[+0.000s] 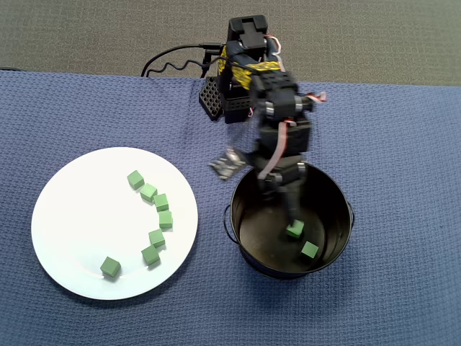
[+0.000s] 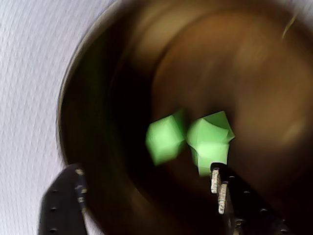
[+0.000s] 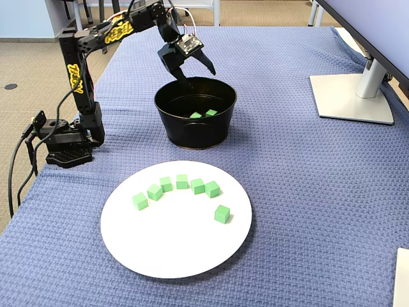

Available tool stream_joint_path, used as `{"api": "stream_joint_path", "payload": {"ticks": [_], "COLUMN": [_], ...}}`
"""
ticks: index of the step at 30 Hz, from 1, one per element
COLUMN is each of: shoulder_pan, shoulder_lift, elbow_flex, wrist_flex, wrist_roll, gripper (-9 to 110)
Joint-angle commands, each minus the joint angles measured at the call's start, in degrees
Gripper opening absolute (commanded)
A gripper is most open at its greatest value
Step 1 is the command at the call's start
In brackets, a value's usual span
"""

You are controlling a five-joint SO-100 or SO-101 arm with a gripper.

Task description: Pick up the green cubes from the white plate and place them in the black recipient

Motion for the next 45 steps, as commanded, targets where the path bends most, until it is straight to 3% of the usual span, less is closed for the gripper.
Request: {"api": "stream_joint_path", "payload": {"ticks": [1,4,7,16,20,24,29,33,38,43,45], "shoulder_pan": [12.74,22.32,31.46,42.36,43.15,42.45,42.54,42.01,41.04,39.38,39.38], "shoulder_lift": [3.78,1.49,-1.14,-6.68,-4.39,-3.16,-2.11,-3.16,-1.49,-2.37,-2.81], "elbow_flex": [0.18,0.26,-0.09,-3.69,-0.26,3.69,8.44,7.47,8.35,5.19,5.01], "wrist_flex": [-1.67,-4.83,-11.34,-8.35,-11.51,-15.03,-20.04,-17.31,-14.24,-7.82,-7.82], "wrist_roll": [-17.84,-29.88,-28.3,0.18,11.34,15.82,32.61,44.03,36.12,0.09,-6.94], "gripper": [27,26,21,19,20,20,18,21,24,24,22]}}
